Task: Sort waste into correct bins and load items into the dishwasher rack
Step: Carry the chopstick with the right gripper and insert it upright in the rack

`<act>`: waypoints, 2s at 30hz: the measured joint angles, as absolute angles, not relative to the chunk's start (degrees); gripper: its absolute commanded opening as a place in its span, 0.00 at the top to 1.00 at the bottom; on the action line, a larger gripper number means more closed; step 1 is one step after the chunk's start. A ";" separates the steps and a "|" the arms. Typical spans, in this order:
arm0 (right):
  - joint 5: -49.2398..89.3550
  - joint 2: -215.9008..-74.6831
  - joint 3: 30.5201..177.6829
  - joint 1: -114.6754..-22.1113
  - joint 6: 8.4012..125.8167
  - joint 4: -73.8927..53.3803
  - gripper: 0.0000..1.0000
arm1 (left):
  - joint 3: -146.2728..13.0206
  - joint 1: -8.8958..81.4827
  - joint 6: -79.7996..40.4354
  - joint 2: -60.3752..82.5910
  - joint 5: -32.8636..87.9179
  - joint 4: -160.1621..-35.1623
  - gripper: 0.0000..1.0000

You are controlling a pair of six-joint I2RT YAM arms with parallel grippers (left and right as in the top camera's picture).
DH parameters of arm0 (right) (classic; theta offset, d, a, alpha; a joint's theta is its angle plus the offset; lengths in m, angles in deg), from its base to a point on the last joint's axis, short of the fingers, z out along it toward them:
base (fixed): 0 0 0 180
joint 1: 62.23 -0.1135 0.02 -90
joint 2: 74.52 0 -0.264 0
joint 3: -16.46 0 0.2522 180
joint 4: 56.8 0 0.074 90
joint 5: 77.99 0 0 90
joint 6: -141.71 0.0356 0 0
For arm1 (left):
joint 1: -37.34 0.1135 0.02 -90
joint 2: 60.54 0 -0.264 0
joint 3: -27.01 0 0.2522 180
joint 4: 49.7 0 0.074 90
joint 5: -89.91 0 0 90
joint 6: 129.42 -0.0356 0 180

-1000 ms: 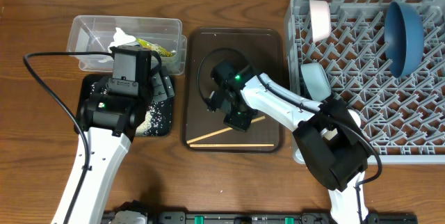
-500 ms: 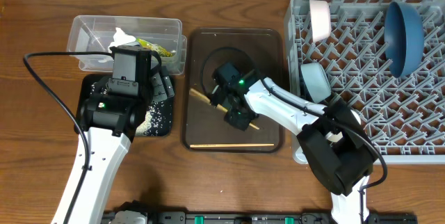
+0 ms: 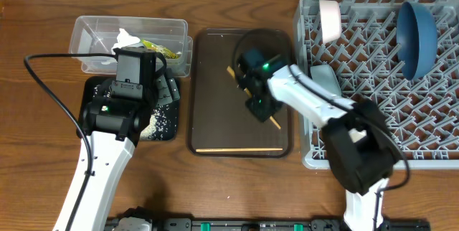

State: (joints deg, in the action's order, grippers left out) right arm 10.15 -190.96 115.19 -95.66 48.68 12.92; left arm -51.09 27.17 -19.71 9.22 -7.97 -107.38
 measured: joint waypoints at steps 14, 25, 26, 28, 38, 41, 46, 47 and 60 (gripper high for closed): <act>6.32 -166.35 119.52 -75.73 59.74 13.47 0.99 | -51.09 27.17 -19.71 9.22 -7.97 -107.38 0.13; 5.45 -169.17 118.89 -62.66 55.59 10.45 0.99 | -51.09 27.17 -19.71 9.22 -7.97 -107.38 0.13; 5.69 -169.85 118.89 -62.20 54.93 10.10 0.99 | -51.09 27.17 -19.71 9.22 -7.97 -107.38 0.13; 6.43 -171.36 118.89 -61.89 53.54 9.67 0.99 | -51.09 27.17 -19.71 9.22 -7.97 -107.38 0.13; 7.57 -180.62 118.56 -61.43 50.37 6.67 0.99 | -51.09 27.17 -19.71 9.22 -7.97 -107.38 0.13; 7.57 -181.02 118.25 -60.82 50.15 5.99 0.99 | -51.09 27.17 -19.71 9.22 -7.97 -107.38 0.13; 7.57 -181.00 118.25 -60.14 49.80 5.27 0.64 | -51.09 27.17 -19.71 9.22 -7.97 -107.38 0.13; 7.48 -181.00 118.25 -60.12 49.86 5.23 0.53 | -51.09 27.17 -19.71 9.22 -7.97 -107.38 0.13; 15.52 -179.55 118.38 -61.04 49.12 5.60 0.41 | -51.09 27.17 -19.71 9.24 -7.97 -107.38 0.13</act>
